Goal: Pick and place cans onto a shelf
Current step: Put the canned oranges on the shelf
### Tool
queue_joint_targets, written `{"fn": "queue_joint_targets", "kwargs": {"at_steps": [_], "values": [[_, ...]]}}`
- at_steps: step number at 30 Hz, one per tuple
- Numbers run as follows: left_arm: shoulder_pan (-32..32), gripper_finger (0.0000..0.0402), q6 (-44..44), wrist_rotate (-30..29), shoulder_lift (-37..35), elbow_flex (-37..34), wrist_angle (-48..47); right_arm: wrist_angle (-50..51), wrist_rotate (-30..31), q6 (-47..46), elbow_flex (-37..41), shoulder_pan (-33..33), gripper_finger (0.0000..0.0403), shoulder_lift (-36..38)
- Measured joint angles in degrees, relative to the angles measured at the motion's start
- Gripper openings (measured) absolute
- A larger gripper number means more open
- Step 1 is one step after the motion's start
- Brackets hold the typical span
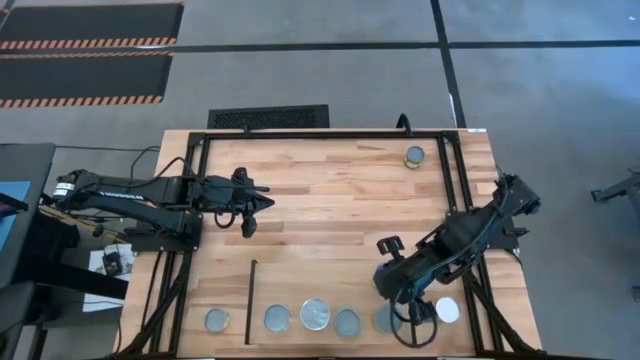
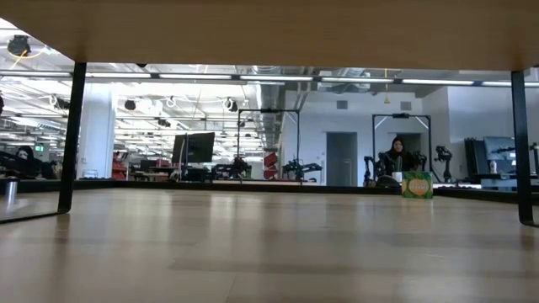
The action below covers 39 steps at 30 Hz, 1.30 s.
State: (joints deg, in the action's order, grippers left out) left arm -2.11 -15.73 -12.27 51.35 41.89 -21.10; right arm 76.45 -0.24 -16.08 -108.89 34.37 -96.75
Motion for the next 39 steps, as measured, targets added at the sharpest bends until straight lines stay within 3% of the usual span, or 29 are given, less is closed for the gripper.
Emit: {"fn": "queue_joint_targets", "kwargs": {"at_steps": [6,11,13,17,22,32,39], "values": [[0.0,0.0,-0.46,0.51,0.0,0.0,0.0,3.49,0.16,-3.36,-7.13,-1.5,0.0096,0.04],[0.0,0.0,-0.92,0.53,0.0,0.0,0.0,8.89,0.67,-5.39,-12.42,-4.11,0.0033,0.07],[0.0,0.0,-1.17,0.57,0.0,0.0,0.0,10.52,0.76,-5.46,-12.69,-5.19,0.0011,0.57],[0.0,0.0,-1.22,2.04,0.0,0.0,0.36,11.04,4.07,-4.2,-10.11,-7.03,0.0014,3.26],[0.0,0.0,-1.16,2.05,-0.02,0.02,1.68,2.83,5.14,-2.7,0.21,-11.89,0.0006,11.14],[0.0,0.0,-0.59,2.03,-0.02,0.02,1.68,-22.66,5.12,-0.53,31.14,-23.31,0.0003,29.17],[0.0,0.0,-1.05,1.68,0.0,0.02,1.57,-27.73,4.91,-0.52,42.05,-29.15,0.0003,36.01]]}}
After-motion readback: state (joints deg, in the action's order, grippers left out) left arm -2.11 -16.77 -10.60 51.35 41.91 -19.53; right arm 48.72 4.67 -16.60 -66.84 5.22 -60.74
